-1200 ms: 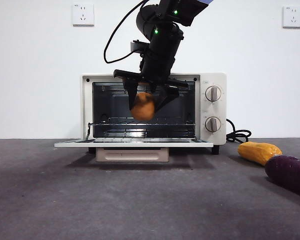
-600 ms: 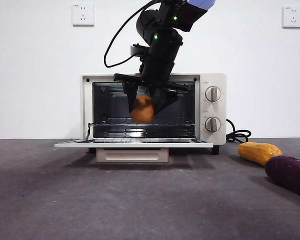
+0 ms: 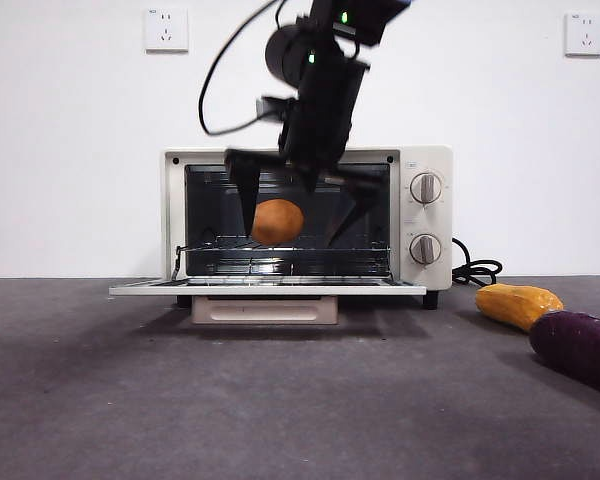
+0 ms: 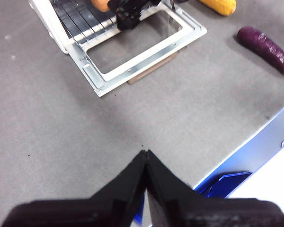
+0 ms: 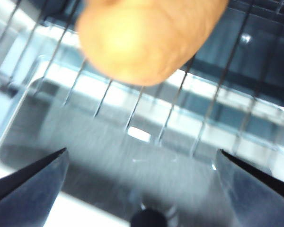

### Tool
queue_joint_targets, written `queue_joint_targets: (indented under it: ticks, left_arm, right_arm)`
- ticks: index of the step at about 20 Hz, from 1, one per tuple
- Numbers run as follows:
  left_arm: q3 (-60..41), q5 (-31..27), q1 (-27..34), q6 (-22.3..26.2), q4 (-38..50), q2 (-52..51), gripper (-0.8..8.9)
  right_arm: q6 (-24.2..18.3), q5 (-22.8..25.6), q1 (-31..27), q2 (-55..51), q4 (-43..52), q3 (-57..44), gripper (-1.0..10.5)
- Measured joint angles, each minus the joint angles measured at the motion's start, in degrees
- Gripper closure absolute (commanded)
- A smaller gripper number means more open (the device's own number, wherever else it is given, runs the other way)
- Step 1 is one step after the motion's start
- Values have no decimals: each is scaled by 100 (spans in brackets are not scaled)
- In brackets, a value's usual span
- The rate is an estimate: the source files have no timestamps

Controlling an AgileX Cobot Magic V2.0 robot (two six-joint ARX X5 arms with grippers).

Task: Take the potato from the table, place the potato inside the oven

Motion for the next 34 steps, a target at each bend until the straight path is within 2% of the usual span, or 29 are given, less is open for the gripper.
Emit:
queue_joint_targets:
  ticks: [3, 4, 7, 9, 10, 13, 16, 18, 20, 22, 27, 31, 34]
  left_arm:
    - [0, 2, 0, 13, 0, 195, 819]
    - [0, 0, 0, 13, 0, 251, 819]
    - [0, 0, 0, 13, 0, 549, 819]
    - [0, 7, 0, 13, 74, 820, 819]
    - [0, 4, 0, 13, 251, 966, 819]
    - [0, 52, 61, 42, 876, 1283, 819]
    - [0, 289, 485, 103, 1097, 1729, 820]
    - [0, 1054, 925, 107, 1279, 2061, 820]
    - [0, 2116, 1416, 107, 1512, 2378, 820]
    - [0, 2763, 1871, 120, 1733, 2708, 820]
    - [-2, 2957, 2634, 94, 1971, 3762, 819]
    - [-299, 3244, 2756, -216, 2583, 4280, 819]
    - [-876, 3228, 2756, -546, 3233, 4395, 820]
  right_arm:
    - [-2, 0, 42, -629, -678, 0, 328]
    - [-7, 20, 46, -846, -940, 0, 372]
    - [-101, 72, 160, -1488, -2026, 0, 647]
    - [-280, 179, 295, -1834, -2684, 0, 911]
    - [-367, 280, 367, -2026, -2859, -2, 941]
    - [-501, 396, 586, -2745, -2857, -2, 948]
    - [-505, 404, 828, -3510, -2857, -2, 952]
    - [-529, 411, 968, -3893, -2857, -2, 952]
    - [-529, 411, 1121, -4201, -2857, -2, 952]
    - [-529, 398, 1204, -4503, -2857, -2, 952]
    - [-525, 278, 1224, -5342, -2857, -138, 950]
    - [-479, 304, 1224, -6199, -2857, -938, 950]
    - [-289, 780, 1224, -6852, -2857, -1744, 950]
